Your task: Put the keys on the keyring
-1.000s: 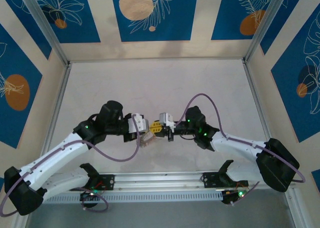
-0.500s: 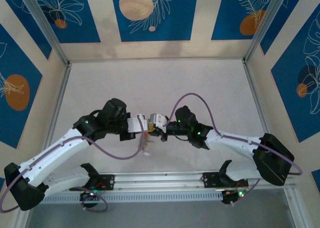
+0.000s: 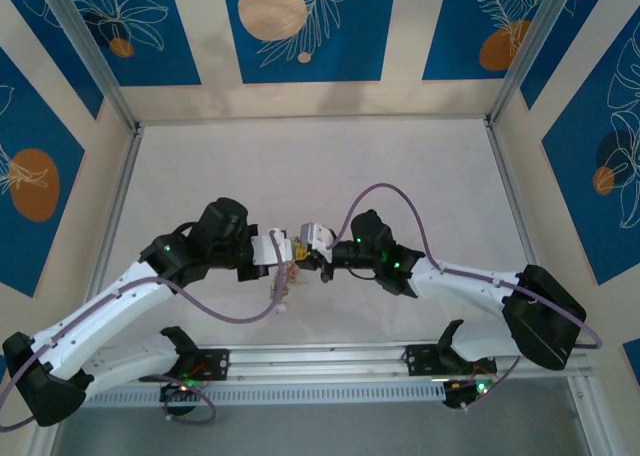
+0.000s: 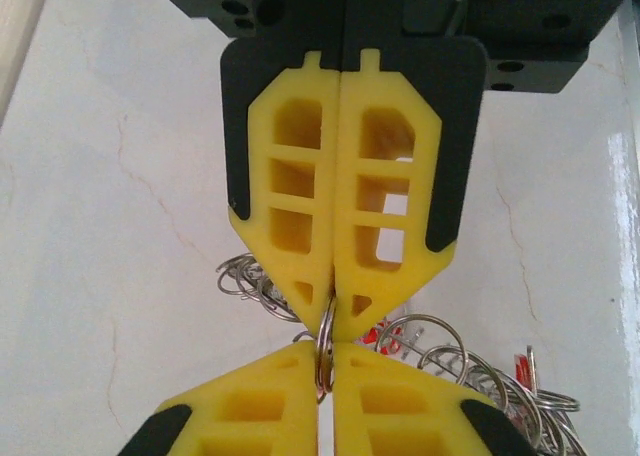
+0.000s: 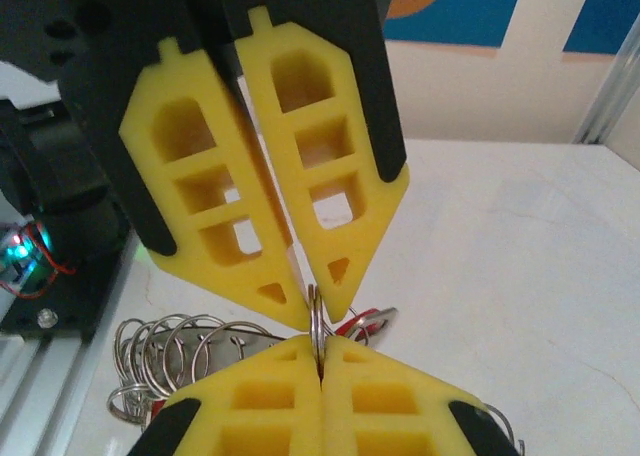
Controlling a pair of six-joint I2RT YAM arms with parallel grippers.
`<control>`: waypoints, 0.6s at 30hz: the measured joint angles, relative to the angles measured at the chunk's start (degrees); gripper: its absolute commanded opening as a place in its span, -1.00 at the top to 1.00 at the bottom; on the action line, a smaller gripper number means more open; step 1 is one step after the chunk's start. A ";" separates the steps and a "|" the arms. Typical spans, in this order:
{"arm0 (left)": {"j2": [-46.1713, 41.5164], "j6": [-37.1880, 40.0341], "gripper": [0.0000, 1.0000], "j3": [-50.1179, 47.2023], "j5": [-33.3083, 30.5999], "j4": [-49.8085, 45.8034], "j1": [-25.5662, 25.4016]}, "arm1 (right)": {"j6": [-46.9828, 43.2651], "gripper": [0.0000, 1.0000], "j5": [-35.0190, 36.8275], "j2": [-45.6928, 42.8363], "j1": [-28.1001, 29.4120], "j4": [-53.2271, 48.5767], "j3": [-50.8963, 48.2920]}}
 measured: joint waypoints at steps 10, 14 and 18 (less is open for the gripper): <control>-4.92 -2.16 0.39 -5.27 5.16 8.98 1.18 | 4.02 1.00 -5.53 -1.16 -3.02 11.32 -6.73; -4.59 -3.69 0.40 -7.04 6.73 11.45 1.42 | 4.83 1.00 -6.49 -1.90 -3.23 14.91 -7.39; -4.33 -4.81 0.53 -7.08 8.39 12.96 1.64 | 5.44 1.00 -6.78 -2.73 -3.43 17.90 -8.17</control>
